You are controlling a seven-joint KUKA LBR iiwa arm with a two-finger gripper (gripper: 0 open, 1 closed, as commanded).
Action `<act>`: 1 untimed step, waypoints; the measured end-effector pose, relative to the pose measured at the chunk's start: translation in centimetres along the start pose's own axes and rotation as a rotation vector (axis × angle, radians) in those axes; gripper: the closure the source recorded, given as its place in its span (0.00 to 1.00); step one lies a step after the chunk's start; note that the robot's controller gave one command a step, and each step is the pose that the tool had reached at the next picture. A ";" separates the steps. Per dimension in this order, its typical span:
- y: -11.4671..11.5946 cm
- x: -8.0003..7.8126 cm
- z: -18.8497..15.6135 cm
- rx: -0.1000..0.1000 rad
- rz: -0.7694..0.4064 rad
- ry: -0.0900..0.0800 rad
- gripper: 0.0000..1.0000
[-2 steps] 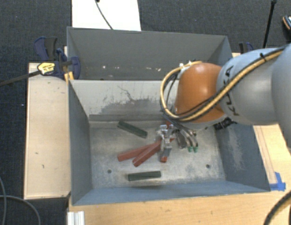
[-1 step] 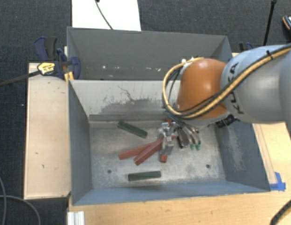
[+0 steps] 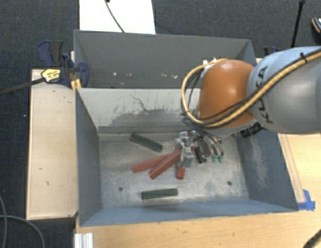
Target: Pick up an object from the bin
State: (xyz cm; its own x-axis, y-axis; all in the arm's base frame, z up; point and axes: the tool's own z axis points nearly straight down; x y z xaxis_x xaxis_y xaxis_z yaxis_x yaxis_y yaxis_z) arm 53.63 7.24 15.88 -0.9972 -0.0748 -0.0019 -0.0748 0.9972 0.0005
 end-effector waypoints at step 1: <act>0.0 -0.1 -0.7 0.000 0.000 -0.004 1.00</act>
Offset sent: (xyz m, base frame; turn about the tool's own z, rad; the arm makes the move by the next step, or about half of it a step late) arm 0.0000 0.0002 0.0402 0.0000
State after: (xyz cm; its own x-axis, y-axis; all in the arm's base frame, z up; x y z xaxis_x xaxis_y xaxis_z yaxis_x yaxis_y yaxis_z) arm 53.71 7.25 16.62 -0.9972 -0.0748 -0.0062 -0.0748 0.9972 0.0007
